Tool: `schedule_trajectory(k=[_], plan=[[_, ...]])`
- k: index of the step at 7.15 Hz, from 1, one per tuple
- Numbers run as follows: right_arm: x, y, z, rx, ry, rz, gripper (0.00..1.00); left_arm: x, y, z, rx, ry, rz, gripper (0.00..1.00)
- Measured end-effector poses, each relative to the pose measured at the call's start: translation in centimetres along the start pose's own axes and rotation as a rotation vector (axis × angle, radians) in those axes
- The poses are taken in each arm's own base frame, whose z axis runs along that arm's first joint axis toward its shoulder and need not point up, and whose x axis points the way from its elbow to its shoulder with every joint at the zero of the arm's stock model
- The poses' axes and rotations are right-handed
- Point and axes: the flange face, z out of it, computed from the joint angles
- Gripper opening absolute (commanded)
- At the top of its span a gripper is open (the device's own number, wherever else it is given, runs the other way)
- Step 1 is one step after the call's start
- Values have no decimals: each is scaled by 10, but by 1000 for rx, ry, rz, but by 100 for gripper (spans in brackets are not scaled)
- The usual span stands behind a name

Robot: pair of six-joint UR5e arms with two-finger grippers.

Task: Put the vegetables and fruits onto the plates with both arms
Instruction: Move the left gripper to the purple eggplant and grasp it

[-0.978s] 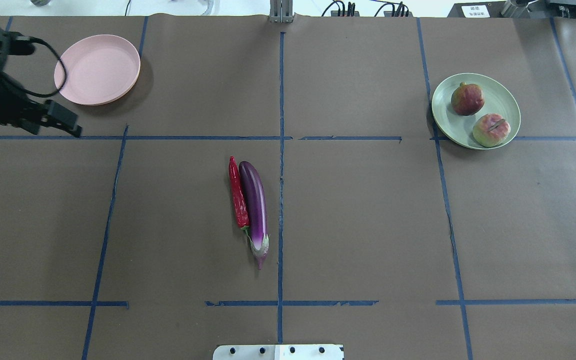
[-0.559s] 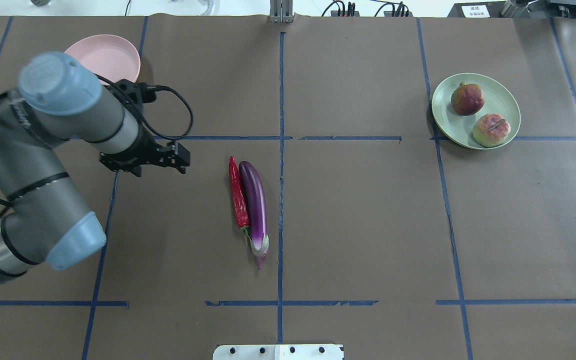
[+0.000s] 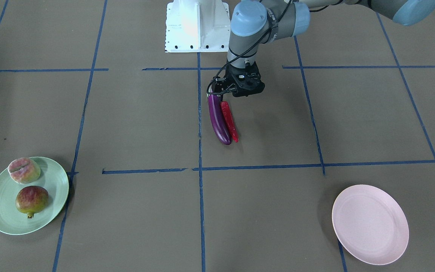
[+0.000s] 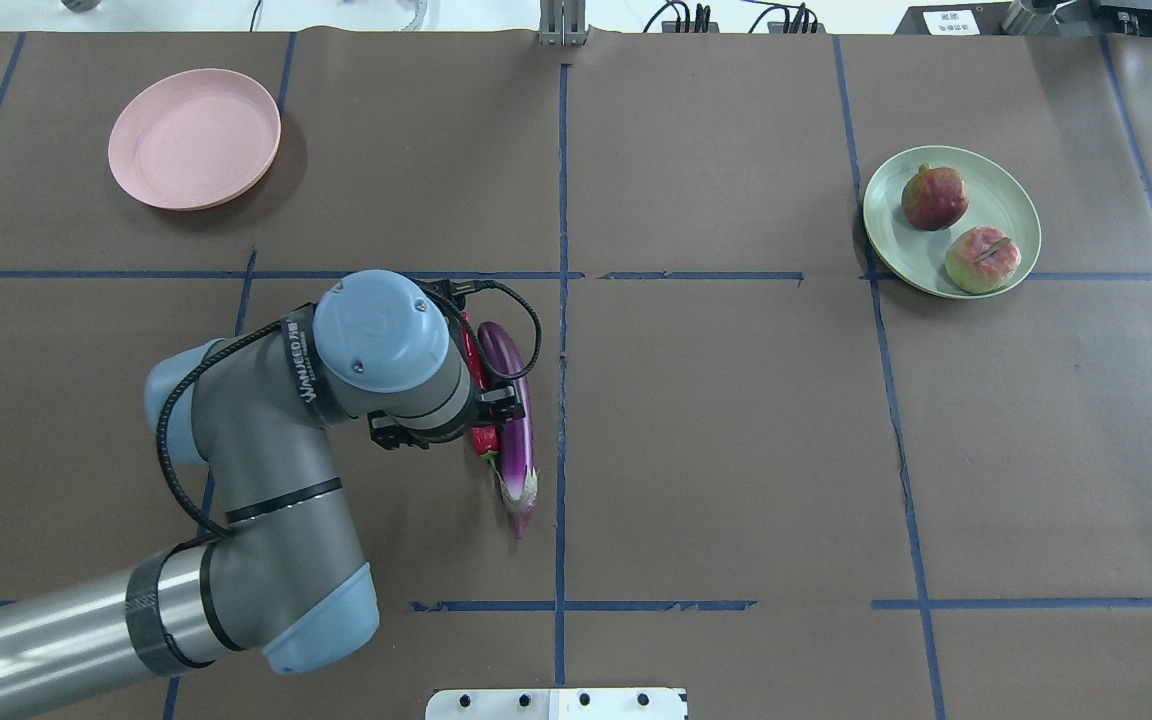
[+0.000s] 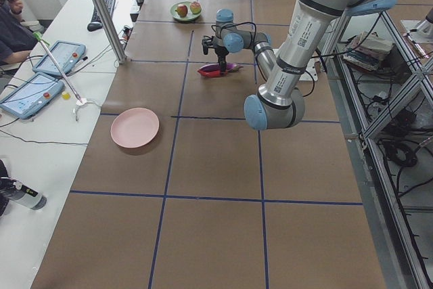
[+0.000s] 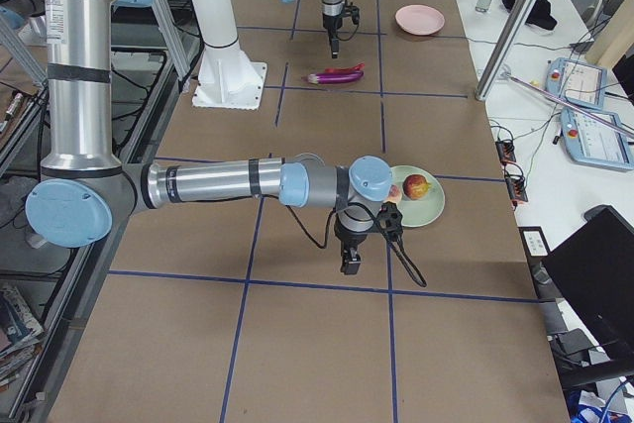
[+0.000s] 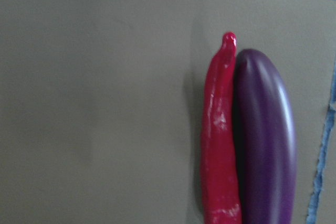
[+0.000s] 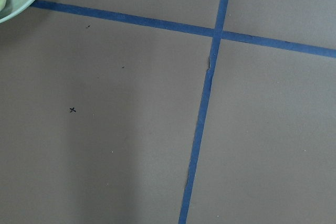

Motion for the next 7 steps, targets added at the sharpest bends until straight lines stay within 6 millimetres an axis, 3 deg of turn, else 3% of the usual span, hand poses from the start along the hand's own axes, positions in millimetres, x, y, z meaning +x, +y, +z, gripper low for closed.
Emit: schedule_trajectory(k=[2, 5, 6, 7], plan=[[0, 0, 0, 0, 0, 1, 100, 32, 7, 18, -8, -21, -61, 75], [2, 2, 2, -5, 0, 4, 100, 38, 21, 38, -26, -44, -58, 75], [2, 2, 3, -6, -1, 5, 100, 40, 27, 40, -33, -44, -50, 68], [2, 2, 3, -6, -1, 5, 100, 41, 32, 41, -39, -45, -42, 38]])
